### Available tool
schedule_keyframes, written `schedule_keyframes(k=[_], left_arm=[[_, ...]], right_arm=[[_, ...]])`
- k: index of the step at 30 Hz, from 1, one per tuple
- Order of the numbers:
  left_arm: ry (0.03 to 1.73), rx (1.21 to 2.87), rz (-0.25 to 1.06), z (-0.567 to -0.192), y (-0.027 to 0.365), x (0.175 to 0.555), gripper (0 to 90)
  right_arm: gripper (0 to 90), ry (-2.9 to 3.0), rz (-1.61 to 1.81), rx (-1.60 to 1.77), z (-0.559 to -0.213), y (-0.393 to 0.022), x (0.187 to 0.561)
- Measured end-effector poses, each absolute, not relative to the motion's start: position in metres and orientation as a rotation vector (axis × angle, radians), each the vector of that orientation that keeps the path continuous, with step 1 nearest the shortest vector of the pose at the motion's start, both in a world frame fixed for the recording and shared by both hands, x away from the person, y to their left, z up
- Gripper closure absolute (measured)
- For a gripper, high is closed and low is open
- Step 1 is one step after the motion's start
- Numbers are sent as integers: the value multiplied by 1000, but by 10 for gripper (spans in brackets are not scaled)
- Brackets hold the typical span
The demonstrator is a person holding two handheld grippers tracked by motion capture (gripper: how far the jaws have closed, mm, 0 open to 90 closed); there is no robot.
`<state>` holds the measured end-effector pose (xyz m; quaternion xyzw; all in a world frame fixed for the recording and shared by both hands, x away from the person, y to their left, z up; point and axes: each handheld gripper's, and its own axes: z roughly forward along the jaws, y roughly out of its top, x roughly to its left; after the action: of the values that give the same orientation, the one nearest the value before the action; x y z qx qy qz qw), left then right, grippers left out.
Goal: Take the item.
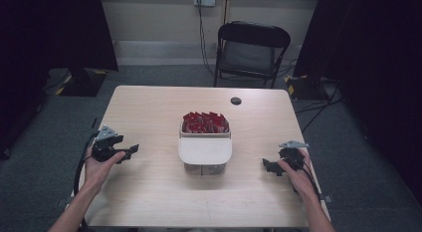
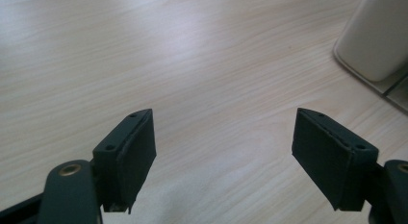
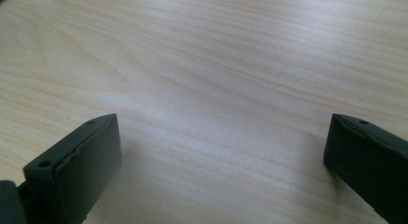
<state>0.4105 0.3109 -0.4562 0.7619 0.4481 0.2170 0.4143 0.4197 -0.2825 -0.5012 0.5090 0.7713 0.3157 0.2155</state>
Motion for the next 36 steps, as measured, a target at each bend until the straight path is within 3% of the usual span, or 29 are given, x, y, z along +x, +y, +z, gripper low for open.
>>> schedule_keyframes(k=[15, 36], left_arm=[[1057, 1848, 476, -437, 299, 402, 248], [898, 1871, 413, -410, 242, 407, 231]], right_arm=[[0, 2138, 875, 1410, -501, -283, 420], [0, 2139, 876, 1410, -501, -283, 420]])
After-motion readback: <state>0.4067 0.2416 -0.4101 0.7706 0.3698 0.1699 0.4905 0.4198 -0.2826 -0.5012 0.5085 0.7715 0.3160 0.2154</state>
